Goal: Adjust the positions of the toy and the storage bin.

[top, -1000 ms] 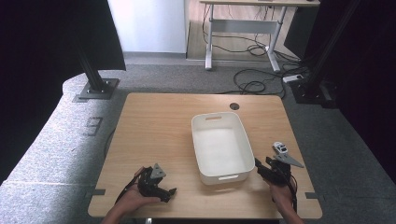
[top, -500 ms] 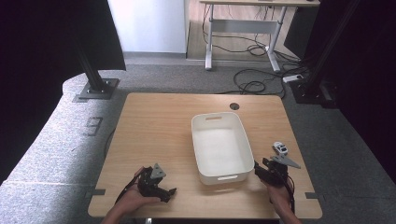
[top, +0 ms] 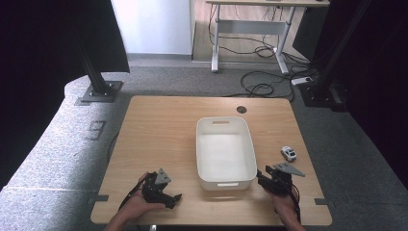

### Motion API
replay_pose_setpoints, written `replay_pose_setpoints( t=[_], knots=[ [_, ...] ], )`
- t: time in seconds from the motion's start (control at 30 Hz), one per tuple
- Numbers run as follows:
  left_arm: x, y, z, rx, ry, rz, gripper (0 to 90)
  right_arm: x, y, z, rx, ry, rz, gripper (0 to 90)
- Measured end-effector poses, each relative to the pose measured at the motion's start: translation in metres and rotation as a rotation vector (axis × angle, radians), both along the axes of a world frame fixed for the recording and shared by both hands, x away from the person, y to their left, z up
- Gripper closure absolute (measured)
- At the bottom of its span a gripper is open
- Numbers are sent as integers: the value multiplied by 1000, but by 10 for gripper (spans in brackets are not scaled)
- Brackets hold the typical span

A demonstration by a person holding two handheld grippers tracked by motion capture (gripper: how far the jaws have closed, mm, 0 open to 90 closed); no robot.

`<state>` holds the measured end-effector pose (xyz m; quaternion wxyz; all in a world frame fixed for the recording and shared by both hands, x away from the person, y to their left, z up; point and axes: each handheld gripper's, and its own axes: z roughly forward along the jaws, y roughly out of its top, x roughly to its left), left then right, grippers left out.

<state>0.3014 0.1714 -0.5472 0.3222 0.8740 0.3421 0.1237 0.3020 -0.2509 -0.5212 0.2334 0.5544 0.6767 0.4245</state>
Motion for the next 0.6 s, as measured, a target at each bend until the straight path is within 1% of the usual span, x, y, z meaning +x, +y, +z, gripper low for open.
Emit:
replay_pose_setpoints(
  t=[0.33,0.5,0.6],
  knots=[
    [0,0,0,0,0,0,0,0,9,-1,-10,2,21,468],
    [0,0,0,0,0,0,0,0,8,-1,-6,7,22,448],
    [0,0,0,0,0,0,0,0,7,-1,-8,-1,19,438]
  ],
)
